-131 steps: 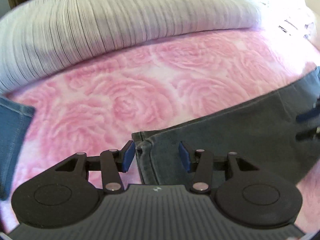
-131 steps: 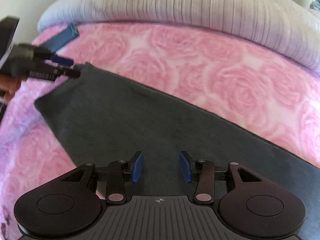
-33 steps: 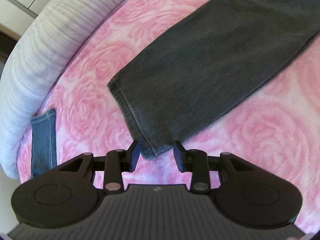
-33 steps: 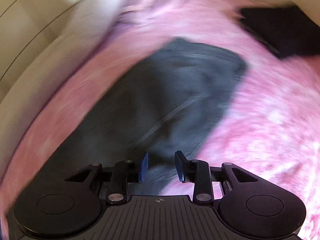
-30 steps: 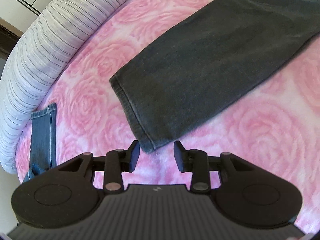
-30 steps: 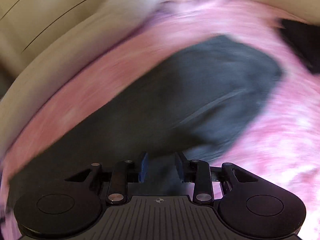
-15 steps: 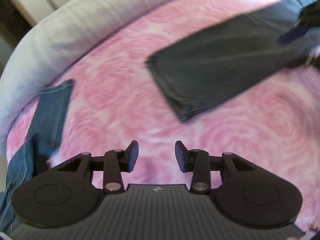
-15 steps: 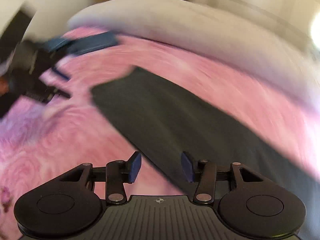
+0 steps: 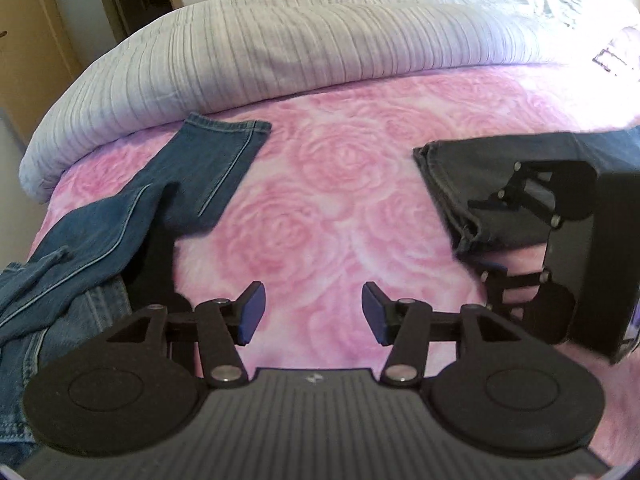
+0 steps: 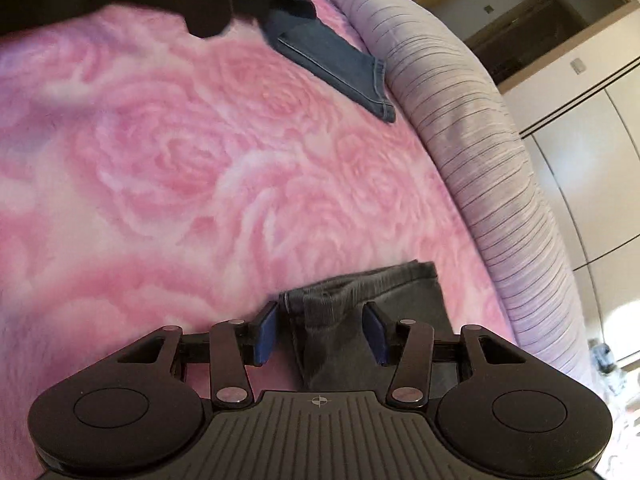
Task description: Fold clothes
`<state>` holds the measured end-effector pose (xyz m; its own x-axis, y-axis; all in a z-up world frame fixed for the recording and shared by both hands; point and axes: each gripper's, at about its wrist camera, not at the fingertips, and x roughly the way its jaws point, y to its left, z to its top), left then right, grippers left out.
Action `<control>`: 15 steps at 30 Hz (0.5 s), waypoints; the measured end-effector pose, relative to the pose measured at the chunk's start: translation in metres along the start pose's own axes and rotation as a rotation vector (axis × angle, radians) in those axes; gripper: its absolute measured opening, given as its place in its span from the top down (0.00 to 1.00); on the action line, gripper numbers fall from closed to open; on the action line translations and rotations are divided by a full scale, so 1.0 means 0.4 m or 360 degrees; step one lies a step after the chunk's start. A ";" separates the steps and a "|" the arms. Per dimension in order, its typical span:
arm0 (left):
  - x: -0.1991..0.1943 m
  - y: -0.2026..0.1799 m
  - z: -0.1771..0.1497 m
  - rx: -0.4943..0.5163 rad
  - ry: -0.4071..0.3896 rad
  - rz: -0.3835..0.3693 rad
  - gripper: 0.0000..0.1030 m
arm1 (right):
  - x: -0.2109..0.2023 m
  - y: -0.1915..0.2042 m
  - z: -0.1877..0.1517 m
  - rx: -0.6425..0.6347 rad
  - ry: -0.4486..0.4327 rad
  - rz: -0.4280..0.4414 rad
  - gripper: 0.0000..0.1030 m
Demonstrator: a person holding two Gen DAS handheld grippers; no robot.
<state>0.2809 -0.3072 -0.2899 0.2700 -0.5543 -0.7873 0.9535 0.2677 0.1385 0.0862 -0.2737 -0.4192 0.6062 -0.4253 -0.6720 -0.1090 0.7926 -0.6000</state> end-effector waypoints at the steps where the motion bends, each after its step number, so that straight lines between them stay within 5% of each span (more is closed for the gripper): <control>1: -0.002 0.000 -0.002 -0.0002 0.0007 -0.0001 0.52 | -0.008 -0.012 0.000 0.0043 -0.0006 0.0017 0.72; 6: -0.013 -0.035 0.017 0.0053 0.0012 -0.0031 0.52 | -0.080 -0.136 -0.002 0.0385 -0.0103 0.0089 0.83; 9: -0.014 -0.091 0.052 0.0132 0.0008 -0.0068 0.53 | -0.160 -0.300 -0.042 0.0811 -0.0210 0.0109 0.84; 15: -0.014 -0.301 0.168 0.0330 -0.0056 -0.0200 0.53 | -0.409 -0.624 -0.356 0.1706 -0.0460 -0.0015 0.84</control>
<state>0.1735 -0.3893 -0.2618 0.1486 -0.6010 -0.7853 0.9860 0.0295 0.1640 -0.0980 -0.4641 -0.2211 0.7796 -0.4259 -0.4591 0.5496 0.8168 0.1754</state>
